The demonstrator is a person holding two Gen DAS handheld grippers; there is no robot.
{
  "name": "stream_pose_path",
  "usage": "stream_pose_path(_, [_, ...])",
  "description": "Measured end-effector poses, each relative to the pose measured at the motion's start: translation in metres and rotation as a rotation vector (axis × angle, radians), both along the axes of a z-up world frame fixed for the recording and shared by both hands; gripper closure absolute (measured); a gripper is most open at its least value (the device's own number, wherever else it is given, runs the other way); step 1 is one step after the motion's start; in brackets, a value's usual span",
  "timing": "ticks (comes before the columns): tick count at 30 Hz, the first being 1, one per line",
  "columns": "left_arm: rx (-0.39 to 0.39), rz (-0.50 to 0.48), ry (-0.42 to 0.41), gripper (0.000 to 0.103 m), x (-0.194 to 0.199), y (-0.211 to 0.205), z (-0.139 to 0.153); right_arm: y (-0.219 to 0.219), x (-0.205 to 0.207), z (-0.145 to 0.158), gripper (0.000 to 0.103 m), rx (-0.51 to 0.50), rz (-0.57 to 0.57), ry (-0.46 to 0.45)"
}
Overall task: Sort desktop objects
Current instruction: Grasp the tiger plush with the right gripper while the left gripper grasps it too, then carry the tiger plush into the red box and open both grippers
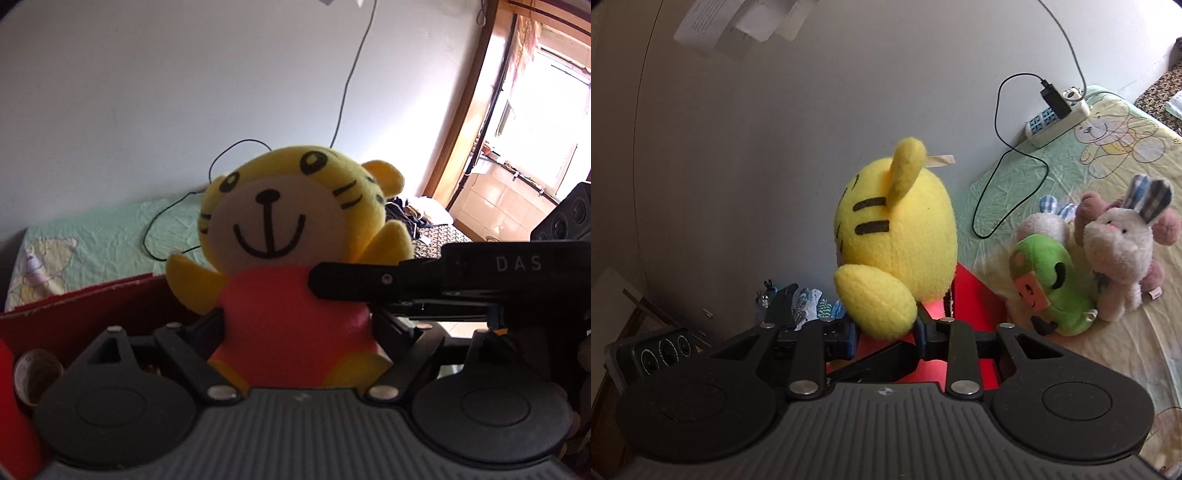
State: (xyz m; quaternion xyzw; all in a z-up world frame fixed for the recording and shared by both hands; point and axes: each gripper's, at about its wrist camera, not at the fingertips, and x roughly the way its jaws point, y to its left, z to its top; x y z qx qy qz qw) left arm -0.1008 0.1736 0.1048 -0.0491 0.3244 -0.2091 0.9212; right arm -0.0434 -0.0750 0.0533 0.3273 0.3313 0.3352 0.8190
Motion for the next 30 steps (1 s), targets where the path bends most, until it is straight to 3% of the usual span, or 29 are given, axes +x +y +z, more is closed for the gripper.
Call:
stream_pose_path(7, [-0.028, 0.048, 0.117, 0.016, 0.022, 0.046, -0.038, 0.081, 0.009, -0.007, 0.072, -0.192, 0.064, -0.036])
stream_pose_path(14, [-0.125, -0.019, 0.269, 0.015, 0.037, 0.054, -0.076, 0.116, 0.021, -0.023, 0.072, -0.440, 0.047, 0.056])
stream_pose_path(18, [-0.091, -0.054, 0.316, 0.013, 0.047, 0.047, -0.087, 0.134, 0.028, -0.022, 0.071, -0.578, 0.079, 0.057])
stream_pose_path(22, [-0.186, -0.068, 0.380, 0.011, 0.050, 0.061, -0.102, 0.157, 0.039, -0.027, 0.072, -0.698, 0.092, 0.050])
stream_pose_path(25, [-0.197, -0.048, 0.384, 0.012, 0.049, 0.070, -0.106, 0.164, 0.053, -0.040, 0.071, -0.754, 0.094, 0.092])
stream_pose_path(28, [-0.212, -0.049, 0.391, 0.012, 0.048, 0.080, -0.108, 0.157, 0.063, -0.052, 0.074, -0.726, 0.070, 0.141])
stream_pose_path(30, [-0.240, -0.054, 0.398, 0.013, 0.047, 0.088, -0.110, 0.156, 0.059, -0.052, 0.072, -0.718, 0.079, 0.117])
